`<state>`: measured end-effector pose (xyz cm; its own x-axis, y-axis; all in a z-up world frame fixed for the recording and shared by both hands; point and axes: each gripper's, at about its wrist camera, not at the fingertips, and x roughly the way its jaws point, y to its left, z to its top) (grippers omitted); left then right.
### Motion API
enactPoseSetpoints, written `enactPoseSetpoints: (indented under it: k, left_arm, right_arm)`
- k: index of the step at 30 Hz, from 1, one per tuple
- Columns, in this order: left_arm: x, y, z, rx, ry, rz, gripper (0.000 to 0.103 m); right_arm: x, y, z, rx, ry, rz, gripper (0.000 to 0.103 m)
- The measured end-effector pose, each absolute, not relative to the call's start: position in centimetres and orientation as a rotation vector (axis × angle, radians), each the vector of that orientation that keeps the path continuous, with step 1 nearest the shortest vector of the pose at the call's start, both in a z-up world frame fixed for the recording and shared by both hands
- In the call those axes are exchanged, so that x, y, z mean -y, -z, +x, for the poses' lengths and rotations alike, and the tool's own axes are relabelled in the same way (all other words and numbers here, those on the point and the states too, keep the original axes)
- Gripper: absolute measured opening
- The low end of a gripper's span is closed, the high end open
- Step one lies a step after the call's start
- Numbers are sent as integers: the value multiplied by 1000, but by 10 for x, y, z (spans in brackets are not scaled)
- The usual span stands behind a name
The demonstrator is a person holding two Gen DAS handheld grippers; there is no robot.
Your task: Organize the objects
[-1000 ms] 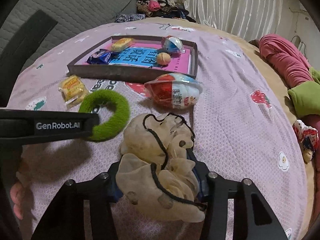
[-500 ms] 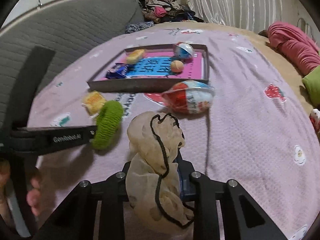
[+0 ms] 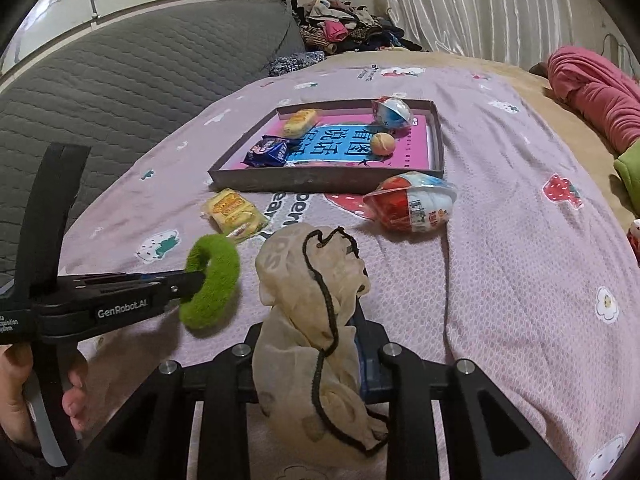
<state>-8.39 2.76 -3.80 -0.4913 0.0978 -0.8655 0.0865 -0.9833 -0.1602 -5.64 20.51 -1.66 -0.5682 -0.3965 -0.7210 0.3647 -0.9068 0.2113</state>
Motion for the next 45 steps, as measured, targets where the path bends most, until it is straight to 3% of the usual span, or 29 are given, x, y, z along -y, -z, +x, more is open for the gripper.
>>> enactPoseSetpoints:
  k: [13, 45]
  left_arm:
    - [-14, -6, -48, 207, -2800, -1436, 12]
    - [-4, -139, 52, 214, -2902, -1039, 12]
  right_arm:
    - [-188, -9, -24, 100, 2484, 1088, 28]
    - [-174, -152, 52, 12, 2651, 788, 28]
